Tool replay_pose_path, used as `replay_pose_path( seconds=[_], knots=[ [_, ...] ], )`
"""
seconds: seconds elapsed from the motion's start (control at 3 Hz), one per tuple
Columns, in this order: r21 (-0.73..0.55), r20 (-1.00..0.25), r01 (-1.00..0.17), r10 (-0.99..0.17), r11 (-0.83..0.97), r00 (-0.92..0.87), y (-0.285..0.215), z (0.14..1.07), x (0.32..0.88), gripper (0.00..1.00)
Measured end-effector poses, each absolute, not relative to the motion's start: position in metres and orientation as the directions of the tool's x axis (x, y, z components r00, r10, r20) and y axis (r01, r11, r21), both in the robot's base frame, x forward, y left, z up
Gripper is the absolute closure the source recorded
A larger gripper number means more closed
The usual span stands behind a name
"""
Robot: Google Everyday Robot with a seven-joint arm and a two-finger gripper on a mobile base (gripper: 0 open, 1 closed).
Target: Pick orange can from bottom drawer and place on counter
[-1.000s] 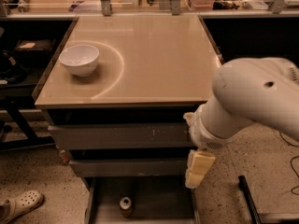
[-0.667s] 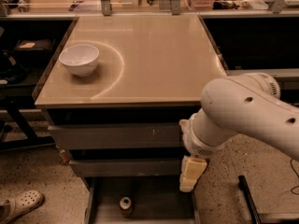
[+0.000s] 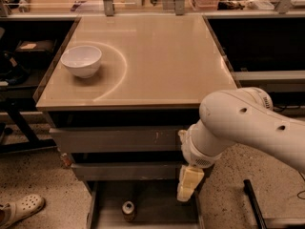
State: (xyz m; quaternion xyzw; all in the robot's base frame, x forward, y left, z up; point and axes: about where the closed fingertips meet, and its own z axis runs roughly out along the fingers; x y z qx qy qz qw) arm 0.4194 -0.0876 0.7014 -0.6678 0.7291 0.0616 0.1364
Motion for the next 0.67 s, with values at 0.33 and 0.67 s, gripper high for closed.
replay_pose_path(
  seconds=[0.33,0.67],
  knots=[
    [-0.071,-0.274,-0.992,-0.958,0.104,-0.081,-0.068,0.644,0.42,0.0],
    [-0.096,-0.257,-0.983,-0.958,0.156,-0.127,-0.058,0.596,0.432,0.0]
  ],
)
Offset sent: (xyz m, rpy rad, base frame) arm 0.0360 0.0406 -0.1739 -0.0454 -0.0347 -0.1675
